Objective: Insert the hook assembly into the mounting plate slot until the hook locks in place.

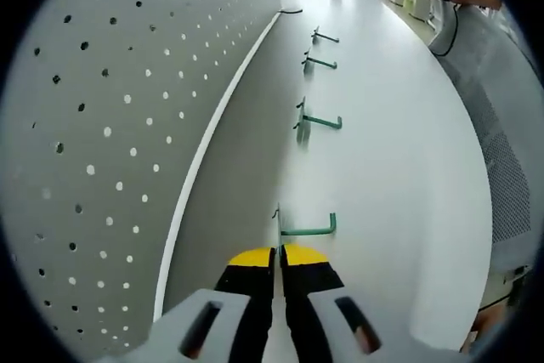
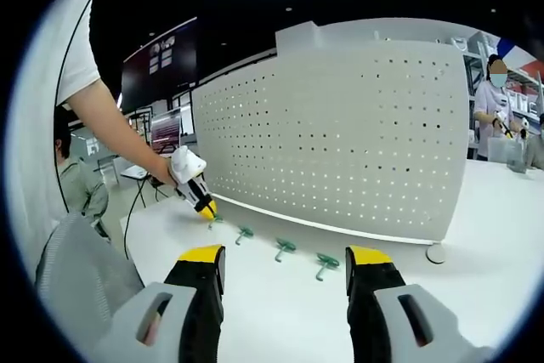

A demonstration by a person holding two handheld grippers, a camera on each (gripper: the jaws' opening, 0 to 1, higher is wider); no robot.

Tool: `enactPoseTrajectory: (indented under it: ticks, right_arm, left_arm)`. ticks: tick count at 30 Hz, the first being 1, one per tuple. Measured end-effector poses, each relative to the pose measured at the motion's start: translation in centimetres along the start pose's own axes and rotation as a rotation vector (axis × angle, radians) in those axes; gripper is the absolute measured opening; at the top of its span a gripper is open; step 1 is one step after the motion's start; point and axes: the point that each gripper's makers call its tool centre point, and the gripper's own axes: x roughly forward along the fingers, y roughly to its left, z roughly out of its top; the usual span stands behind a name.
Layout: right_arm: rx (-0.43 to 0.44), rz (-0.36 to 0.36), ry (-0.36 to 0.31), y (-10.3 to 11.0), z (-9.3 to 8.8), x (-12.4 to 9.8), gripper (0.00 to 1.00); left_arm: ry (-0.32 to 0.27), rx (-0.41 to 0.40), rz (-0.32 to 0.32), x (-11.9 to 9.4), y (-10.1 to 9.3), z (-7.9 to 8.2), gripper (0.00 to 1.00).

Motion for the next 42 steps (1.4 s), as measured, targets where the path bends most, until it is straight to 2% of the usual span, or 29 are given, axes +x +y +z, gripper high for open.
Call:
enactPoseTrajectory:
  ticks: [2,3,4,9,14,19,24,29,31,34,35,38,42]
  right_arm:
    - [0.004,-0.001,-0.001,0.0,0.0,0.0,0.55]
    - [0.009,-0.004,-0.004,-0.1,0.0,-0.1,0.55]
    - [0.012,-0.007,-0.007,-0.2,0.0,-0.1,0.55]
    - [0.026,-0.02,-0.019,-0.6,0.3,-0.3,0.55]
    - [0.032,-0.025,-0.03,-0.7,0.5,-0.4,0.55]
    - [0.05,-0.032,-0.046,-1.0,0.8,-0.5,0.55]
    - [0.043,-0.027,-0.054,-0.8,1.0,-0.6,0.55]
    - [0.037,-0.021,-0.059,-0.7,1.1,-0.5,0.55]
    - [0.032,-0.017,-0.062,-0.5,1.2,-0.5,0.55]
    - [0.029,-0.01,-0.064,-0.4,1.3,-0.5,0.55]
    - [0.027,-0.007,-0.065,-0.3,1.3,-0.5,0.55]
    - [0.025,0.0,-0.066,-0.1,1.4,-0.5,0.55]
    - [0.015,0.012,-0.066,0.2,1.4,-0.4,0.55]
  left_arm:
    - [-0.019,-0.03,0.02,-0.3,0.3,0.3,0.03]
    - [-0.057,-0.083,0.017,-0.4,0.2,0.8,0.03]
    - [-0.075,-0.101,0.02,-0.5,0.2,1.0,0.03]
    - [-0.085,-0.103,0.055,-0.9,0.4,1.1,0.03]
    - [-0.145,-0.132,0.094,-1.7,0.7,2.2,0.03]
    - [-0.211,-0.204,0.139,-2.7,1.1,3.0,0.03]
    - [-0.248,-0.216,0.164,-3.4,0.8,3.7,0.03]
    - [-0.332,-0.271,0.207,-4.4,1.1,5.0,0.03]
    - [-0.405,-0.338,0.205,-5.0,1.0,5.9,0.03]
    - [-0.439,-0.366,0.239,-5.6,1.1,6.2,0.03]
    - [-0.46,-0.395,0.237,-5.8,0.9,6.4,0.03]
    - [-0.491,-0.4,0.248,-6.2,0.6,6.8,0.03]
    - [-0.548,-0.465,0.255,-7.0,0.1,7.4,0.03]
